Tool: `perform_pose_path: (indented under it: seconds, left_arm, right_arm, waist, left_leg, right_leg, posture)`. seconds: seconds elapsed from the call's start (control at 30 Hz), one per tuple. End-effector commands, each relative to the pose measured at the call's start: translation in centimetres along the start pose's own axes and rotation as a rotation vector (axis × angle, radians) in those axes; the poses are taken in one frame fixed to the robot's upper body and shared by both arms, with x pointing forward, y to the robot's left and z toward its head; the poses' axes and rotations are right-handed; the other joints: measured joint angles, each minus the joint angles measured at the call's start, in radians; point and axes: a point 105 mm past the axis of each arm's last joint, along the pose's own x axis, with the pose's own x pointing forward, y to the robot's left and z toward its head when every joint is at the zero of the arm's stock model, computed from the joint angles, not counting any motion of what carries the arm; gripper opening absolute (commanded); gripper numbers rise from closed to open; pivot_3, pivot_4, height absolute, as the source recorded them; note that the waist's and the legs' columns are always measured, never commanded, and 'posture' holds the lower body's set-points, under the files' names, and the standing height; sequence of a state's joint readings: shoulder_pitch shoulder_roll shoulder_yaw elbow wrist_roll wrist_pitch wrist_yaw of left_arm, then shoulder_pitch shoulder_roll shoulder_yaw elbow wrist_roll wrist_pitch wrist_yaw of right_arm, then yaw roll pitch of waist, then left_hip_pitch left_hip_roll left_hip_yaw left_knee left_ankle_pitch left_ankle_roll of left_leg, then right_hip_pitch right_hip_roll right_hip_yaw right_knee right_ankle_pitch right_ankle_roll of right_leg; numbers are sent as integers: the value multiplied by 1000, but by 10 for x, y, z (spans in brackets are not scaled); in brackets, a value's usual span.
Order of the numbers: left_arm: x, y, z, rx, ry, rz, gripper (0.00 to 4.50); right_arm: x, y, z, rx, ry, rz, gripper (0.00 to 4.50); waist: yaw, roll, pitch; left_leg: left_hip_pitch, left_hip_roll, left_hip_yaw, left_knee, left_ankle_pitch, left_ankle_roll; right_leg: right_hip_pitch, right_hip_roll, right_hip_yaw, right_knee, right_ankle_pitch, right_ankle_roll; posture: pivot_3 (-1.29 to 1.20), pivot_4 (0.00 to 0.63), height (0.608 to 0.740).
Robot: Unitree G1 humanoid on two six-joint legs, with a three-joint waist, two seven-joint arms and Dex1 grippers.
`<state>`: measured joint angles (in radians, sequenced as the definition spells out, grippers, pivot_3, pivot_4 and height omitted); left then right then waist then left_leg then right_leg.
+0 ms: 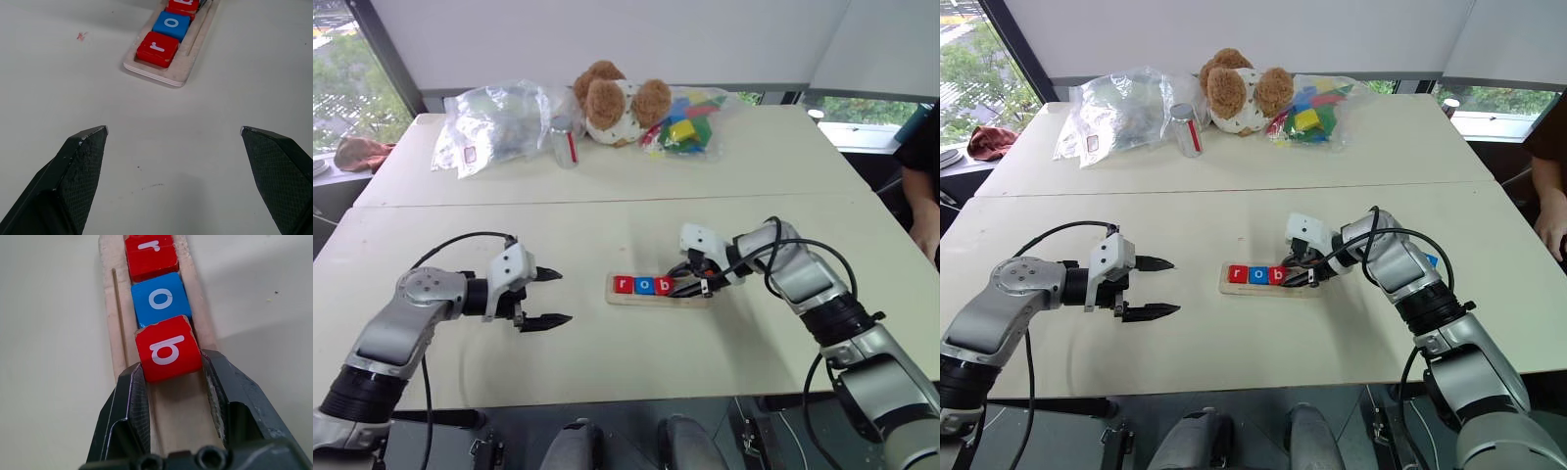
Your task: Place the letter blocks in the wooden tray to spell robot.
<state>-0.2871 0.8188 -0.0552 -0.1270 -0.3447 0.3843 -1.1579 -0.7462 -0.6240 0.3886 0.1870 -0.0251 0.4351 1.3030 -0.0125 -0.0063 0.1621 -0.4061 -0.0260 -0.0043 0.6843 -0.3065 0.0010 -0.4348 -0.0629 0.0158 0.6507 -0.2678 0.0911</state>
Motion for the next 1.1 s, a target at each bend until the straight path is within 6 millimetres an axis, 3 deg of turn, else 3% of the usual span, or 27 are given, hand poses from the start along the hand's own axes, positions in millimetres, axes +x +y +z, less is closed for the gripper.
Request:
perform_pose_path:
  seconds: [0.03,0.67,0.9,1.0,1.1]
  left_arm:
    - [0,2,9,40,-19,7,4500]
    - [3,3,10,40,-30,18,4500]
    - [3,5,10,41,-31,25,4500]
    - [3,6,10,42,-30,27,4500]
    - [3,8,11,57,-32,31,4500]
  right_arm:
    - [2,0,14,-44,-29,-12,1159]
    - [11,1,25,-19,-73,-18,1159]
    - [7,-2,32,-17,-101,-29,4463]
    - [2,-7,39,-17,-122,-56,4463]
    - [-16,-24,46,1,-150,-172,4463]
  waist:
    - [-1,0,0]
    - [-1,0,0]
    - [-1,0,0]
    - [-1,0,0]
    - [-1,0,0]
  left_leg:
    - [0,0,0,0,0,0]
    - [0,0,0,0,0,0]
    - [0,0,0,0,0,0]
    - [0,0,0,0,0,0]
    - [0,0,0,0,0,0]
  right_leg:
    - [0,0,0,0,0,0]
    - [0,0,0,0,0,0]
    - [0,0,0,1,0,0]
    - [0,0,0,1,0,0]
    - [0,0,0,1,0,0]
  posture:
    - [0,150,740]
    - [0,150,740]
    - [0,150,740]
    - [0,150,740]
    - [0,150,740]
